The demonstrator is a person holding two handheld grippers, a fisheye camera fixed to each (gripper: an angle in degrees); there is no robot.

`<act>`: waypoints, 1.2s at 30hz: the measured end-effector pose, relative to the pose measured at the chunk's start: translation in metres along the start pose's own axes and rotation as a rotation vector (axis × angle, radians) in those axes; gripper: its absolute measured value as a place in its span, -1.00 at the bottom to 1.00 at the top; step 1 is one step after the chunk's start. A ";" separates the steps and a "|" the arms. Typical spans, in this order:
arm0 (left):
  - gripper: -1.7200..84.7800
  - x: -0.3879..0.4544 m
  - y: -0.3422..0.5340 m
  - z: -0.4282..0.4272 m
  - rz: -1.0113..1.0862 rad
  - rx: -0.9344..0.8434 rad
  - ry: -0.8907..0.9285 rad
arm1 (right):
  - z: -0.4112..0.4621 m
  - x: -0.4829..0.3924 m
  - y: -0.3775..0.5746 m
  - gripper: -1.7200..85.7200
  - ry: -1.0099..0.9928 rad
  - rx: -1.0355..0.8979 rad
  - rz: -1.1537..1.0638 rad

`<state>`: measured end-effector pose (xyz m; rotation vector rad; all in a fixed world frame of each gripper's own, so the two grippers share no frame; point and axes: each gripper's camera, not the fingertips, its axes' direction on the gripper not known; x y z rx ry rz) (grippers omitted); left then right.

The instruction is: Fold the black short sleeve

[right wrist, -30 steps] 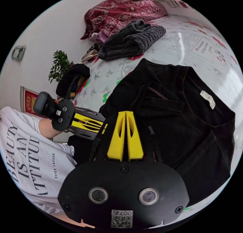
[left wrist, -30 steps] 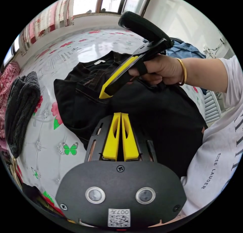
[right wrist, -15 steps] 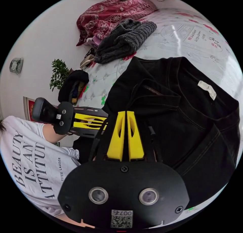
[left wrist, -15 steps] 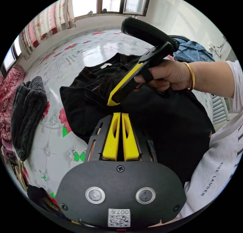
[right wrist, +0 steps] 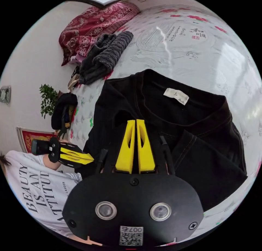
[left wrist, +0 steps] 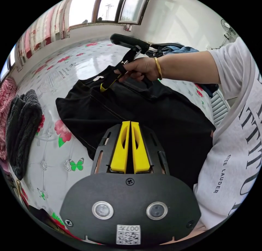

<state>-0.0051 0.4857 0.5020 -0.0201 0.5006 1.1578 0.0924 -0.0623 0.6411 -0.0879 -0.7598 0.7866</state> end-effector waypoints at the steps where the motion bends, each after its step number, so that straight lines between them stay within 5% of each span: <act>1: -0.98 -0.001 0.001 -0.002 0.001 0.004 0.005 | -0.011 -0.015 0.004 -0.96 0.041 0.053 -0.049; 6: -0.98 -0.008 0.005 0.010 -0.007 -0.011 0.047 | -0.077 -0.047 0.035 -0.96 0.084 0.342 -0.125; 12: -0.98 -0.004 -0.006 0.055 -0.008 -0.107 0.085 | -0.057 -0.005 0.043 -0.90 0.037 0.211 0.147; 17: -0.92 -0.012 0.028 0.033 -0.099 -0.104 0.065 | -0.103 -0.041 0.076 -0.85 0.050 0.326 0.134; 29: -0.77 0.005 0.247 -0.038 -0.661 -0.265 -0.023 | -0.170 -0.122 0.373 -0.82 0.186 0.143 0.379; 36: -0.71 0.058 0.300 -0.015 -0.691 -0.425 0.029 | -0.155 -0.167 0.513 -0.79 0.057 0.010 0.531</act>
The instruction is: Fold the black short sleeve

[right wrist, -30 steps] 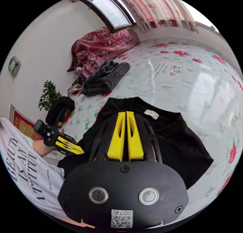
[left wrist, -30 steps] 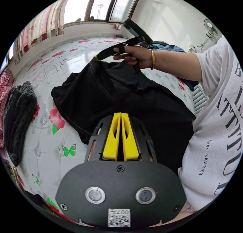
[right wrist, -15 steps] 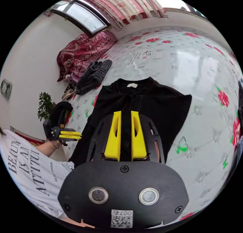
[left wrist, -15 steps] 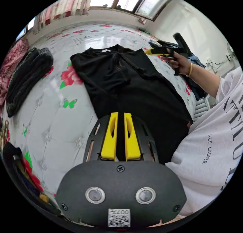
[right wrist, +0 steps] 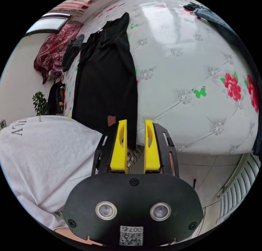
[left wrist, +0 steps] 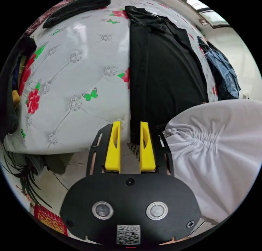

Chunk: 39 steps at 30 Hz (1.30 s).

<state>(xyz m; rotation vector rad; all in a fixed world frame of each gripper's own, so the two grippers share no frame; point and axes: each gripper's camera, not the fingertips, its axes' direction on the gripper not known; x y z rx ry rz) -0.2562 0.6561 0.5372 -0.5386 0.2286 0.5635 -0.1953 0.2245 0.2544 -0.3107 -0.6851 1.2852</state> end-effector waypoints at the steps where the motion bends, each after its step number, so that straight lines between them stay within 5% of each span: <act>1: -0.71 0.003 0.001 0.005 0.006 -0.019 -0.011 | 0.008 -0.003 0.008 -0.79 -0.002 -0.039 -0.013; 8: -0.86 0.030 -0.015 0.026 0.135 -0.092 -0.270 | 0.045 -0.037 0.011 -0.87 0.055 -0.243 -0.127; 11: -0.96 0.016 -0.027 0.024 0.176 -0.144 -0.166 | 0.036 -0.043 0.011 -0.92 0.066 -0.268 -0.177; 18: -0.98 -0.043 -0.077 -0.059 0.220 -0.029 0.257 | -0.064 -0.029 -0.009 -0.96 -0.319 -0.026 -0.152; 24: -0.97 -0.130 -0.248 -0.169 0.217 0.156 0.464 | -0.169 -0.037 -0.116 -0.96 -0.424 0.201 -0.228; 32: -0.76 -0.254 -0.402 -0.174 -0.348 0.420 0.469 | -0.205 -0.043 -0.306 -0.90 -0.244 0.397 -0.072; 39: -0.73 -0.278 -0.316 -0.112 -0.182 0.357 0.352 | -0.132 0.020 -0.265 -0.83 -0.246 0.420 0.047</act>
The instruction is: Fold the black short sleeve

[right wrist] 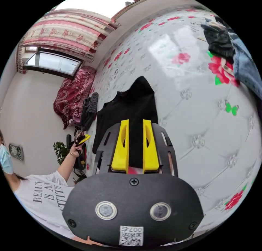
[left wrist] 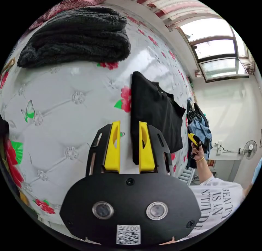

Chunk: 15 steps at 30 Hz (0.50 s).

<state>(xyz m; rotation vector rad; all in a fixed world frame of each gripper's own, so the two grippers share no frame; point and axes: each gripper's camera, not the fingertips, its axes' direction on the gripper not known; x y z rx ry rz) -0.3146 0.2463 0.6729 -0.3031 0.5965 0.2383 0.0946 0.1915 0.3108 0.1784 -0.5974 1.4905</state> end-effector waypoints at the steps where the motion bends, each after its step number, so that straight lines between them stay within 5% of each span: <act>1: -0.72 -0.005 0.028 0.001 0.008 -0.013 0.029 | 0.001 0.016 0.024 -0.81 0.005 -0.005 0.040; 7: -0.70 -0.014 0.115 0.007 -0.059 -0.025 0.092 | 0.016 0.077 0.107 -0.79 -0.190 -0.024 0.282; 15: -0.89 -0.047 0.115 0.033 -0.259 -0.045 0.163 | 0.047 0.101 0.093 -0.91 -0.275 0.108 0.409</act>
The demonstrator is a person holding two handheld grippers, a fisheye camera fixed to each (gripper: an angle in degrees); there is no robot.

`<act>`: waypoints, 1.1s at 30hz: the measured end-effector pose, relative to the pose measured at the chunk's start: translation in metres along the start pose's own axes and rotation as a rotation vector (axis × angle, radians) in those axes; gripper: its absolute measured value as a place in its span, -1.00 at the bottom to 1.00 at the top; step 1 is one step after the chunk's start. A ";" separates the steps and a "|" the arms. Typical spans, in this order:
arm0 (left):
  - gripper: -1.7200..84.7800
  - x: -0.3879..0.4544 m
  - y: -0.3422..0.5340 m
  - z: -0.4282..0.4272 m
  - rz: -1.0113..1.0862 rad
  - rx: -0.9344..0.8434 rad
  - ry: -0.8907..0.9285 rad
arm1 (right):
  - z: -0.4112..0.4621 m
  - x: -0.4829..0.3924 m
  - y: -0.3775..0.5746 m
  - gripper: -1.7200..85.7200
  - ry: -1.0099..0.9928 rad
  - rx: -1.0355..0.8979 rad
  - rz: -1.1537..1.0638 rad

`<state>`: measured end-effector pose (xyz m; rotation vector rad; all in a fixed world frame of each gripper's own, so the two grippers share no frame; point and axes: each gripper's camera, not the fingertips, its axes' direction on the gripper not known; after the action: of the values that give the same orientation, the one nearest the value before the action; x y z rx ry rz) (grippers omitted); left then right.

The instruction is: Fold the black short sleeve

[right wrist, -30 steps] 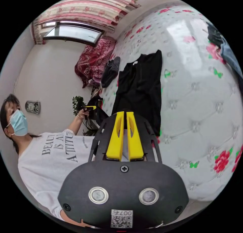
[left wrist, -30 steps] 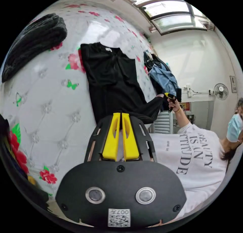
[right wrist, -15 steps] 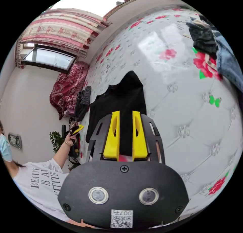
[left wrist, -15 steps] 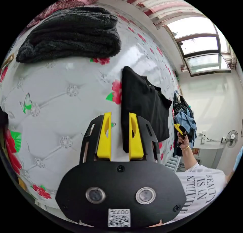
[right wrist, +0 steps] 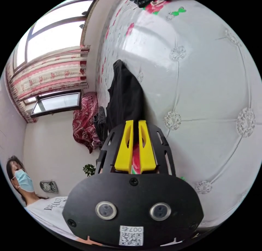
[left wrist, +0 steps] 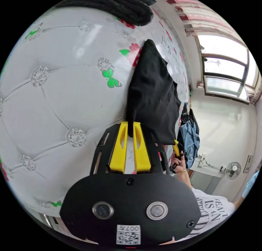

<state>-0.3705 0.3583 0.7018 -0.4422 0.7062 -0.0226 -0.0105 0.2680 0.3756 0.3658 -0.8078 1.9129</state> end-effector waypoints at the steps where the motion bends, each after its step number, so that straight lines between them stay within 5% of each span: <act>1: -0.89 -0.002 0.003 -0.003 -0.002 0.008 0.010 | -0.003 -0.002 0.003 -0.92 0.001 0.014 -0.029; 8: -0.83 -0.026 0.028 -0.019 -0.016 0.025 0.121 | -0.001 -0.016 0.000 -0.95 0.145 0.055 -0.071; 11: -0.79 -0.023 0.032 -0.035 0.015 0.041 0.132 | 0.035 -0.110 -0.014 -0.95 0.337 0.004 -0.429; 15: -0.76 -0.025 0.040 -0.055 0.021 0.053 0.174 | 0.144 -0.242 0.012 -0.95 0.394 -0.337 -0.966; 19: -0.75 -0.040 0.058 -0.085 0.002 0.106 0.221 | 0.274 -0.273 0.082 -0.95 0.374 -0.642 -1.240; 27: -0.71 -0.064 0.077 -0.111 -0.042 0.119 0.303 | 0.425 -0.171 0.131 -0.92 0.339 -1.031 -1.112; 33: -0.62 -0.039 0.075 -0.128 0.039 0.126 0.383 | 0.352 -0.145 0.035 -0.87 0.208 -0.774 -0.930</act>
<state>-0.4903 0.3838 0.6097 -0.3052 1.0834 -0.1166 -0.0058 -0.0781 0.5373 0.0265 -0.9414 0.6841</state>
